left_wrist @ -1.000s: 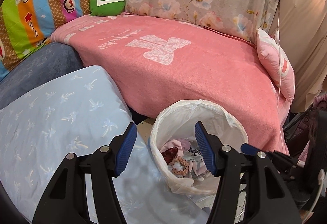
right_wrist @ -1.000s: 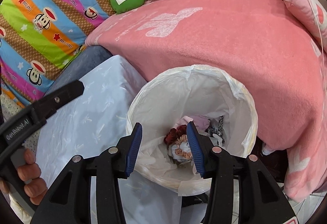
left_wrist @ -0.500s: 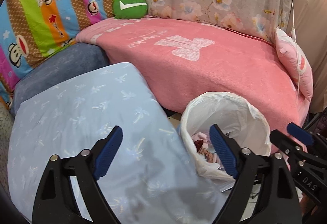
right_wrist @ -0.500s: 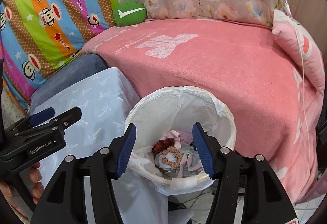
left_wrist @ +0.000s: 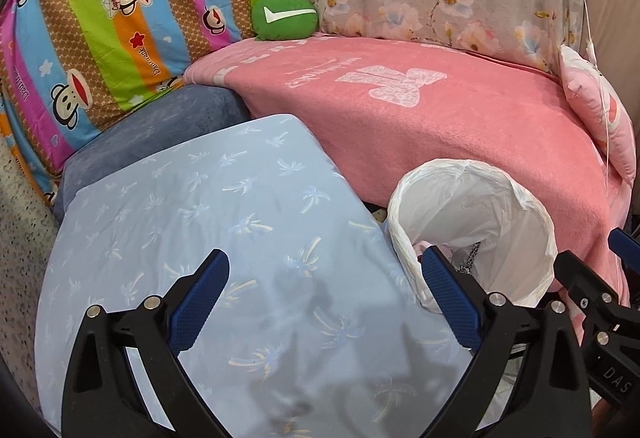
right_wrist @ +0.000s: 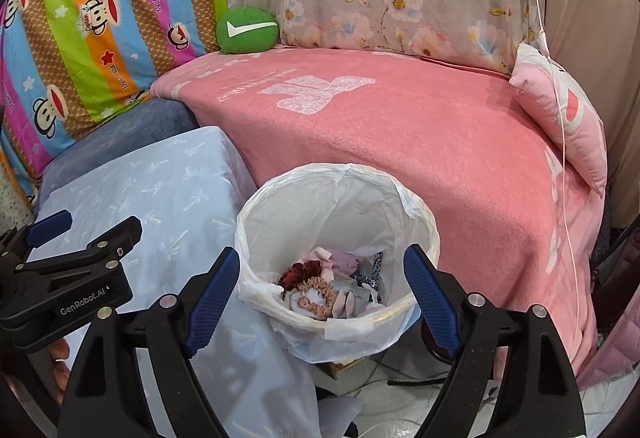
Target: Collect trash
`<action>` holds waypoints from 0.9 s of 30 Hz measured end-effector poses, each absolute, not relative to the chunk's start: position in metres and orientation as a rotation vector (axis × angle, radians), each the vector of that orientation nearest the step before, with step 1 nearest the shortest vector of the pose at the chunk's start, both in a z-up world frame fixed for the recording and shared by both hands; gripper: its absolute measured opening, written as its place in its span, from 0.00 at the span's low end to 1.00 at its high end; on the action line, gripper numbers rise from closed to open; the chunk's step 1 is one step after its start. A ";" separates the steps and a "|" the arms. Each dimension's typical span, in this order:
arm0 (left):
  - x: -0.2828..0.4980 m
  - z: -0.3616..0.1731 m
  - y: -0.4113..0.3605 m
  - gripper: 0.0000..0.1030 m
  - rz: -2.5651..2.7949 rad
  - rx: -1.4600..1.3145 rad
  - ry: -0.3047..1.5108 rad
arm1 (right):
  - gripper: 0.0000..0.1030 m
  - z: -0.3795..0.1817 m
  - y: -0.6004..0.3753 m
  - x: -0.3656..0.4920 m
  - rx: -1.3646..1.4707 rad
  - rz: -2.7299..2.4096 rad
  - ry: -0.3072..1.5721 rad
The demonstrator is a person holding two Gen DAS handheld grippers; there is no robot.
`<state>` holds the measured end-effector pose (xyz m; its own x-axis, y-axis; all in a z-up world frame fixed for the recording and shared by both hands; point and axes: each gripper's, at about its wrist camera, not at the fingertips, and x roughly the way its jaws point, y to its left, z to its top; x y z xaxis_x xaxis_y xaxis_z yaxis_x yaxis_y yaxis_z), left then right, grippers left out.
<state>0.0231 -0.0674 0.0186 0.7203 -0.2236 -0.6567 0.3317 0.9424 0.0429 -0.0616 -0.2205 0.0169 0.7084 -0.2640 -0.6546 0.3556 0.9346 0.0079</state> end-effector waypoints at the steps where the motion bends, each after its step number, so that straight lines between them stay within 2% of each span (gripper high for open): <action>1: 0.023 0.018 -0.067 0.90 -0.306 0.162 0.705 | 0.80 0.017 -0.220 -0.062 0.136 -0.345 0.707; 27: 0.011 0.005 -0.066 0.91 -0.273 0.159 0.762 | 0.83 0.008 -0.221 -0.072 0.140 -0.348 0.740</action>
